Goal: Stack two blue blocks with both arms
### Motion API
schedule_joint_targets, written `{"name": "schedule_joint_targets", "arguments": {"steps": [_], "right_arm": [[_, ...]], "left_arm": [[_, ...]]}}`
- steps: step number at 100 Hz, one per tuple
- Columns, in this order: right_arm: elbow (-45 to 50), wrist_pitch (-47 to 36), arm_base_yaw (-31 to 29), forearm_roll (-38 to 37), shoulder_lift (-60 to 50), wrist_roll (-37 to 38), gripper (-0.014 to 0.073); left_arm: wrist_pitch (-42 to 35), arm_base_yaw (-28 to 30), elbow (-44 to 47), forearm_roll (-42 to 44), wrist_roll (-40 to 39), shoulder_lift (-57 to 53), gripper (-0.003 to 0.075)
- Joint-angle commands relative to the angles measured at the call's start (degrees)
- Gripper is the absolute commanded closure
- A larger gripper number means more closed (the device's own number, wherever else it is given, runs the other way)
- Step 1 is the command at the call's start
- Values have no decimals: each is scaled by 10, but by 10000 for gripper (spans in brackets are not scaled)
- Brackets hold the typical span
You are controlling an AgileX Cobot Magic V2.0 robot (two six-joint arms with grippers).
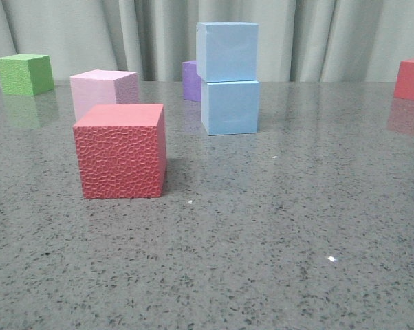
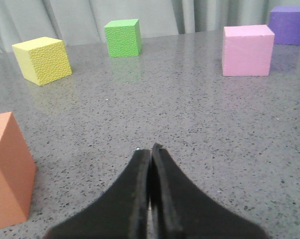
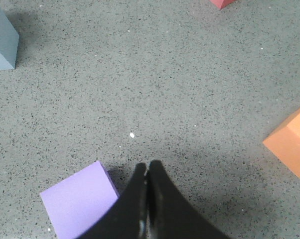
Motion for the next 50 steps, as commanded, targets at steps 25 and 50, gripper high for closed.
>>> {"name": "schedule_joint_targets", "arguments": {"steps": [25,50], "right_arm": [[-13,-30,0,-11,-3,-5,715],[-13,-30,0,-11,-3,-5,715]], "left_arm": [[-116,8,8,5,-5,-19,739],[-200,8,50,5,-5,-19,739]]}}
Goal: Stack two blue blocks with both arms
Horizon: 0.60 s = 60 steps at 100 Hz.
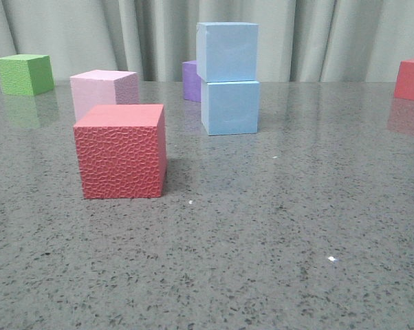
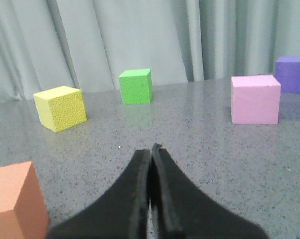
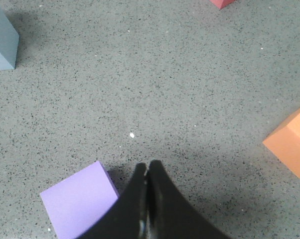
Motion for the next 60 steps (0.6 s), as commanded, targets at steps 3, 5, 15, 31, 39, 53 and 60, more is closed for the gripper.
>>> {"name": "schedule_joint_targets", "arguments": {"steps": [3,5,15,31,39,53,60], "right_arm": [[-13,-30,0,-11,-3,-5,715],[-13,-30,0,-11,-3,-5,715],[-13,-30,0,-11,-3,-5,715],[-13,-30,0,-11,-3,-5,715],[-13,-30,0,-11,-3,-5,715],[-13,-30,0,-11,-3,-5,715],[-13,-30,0,-11,-3,-5,715]], "left_arm": [[-66,1,24,1,-6,-19,739],[-63,1,24,1,-8,-19,739],[-62,1,24,1,-16,-19,739],[-62,1,24,1,-16,-19,739],[-61,1,24,2,-16,-19,739],[-61,1,24,2,-17,-19,739],[-61,1,24,2,-17,-19,739]]}}
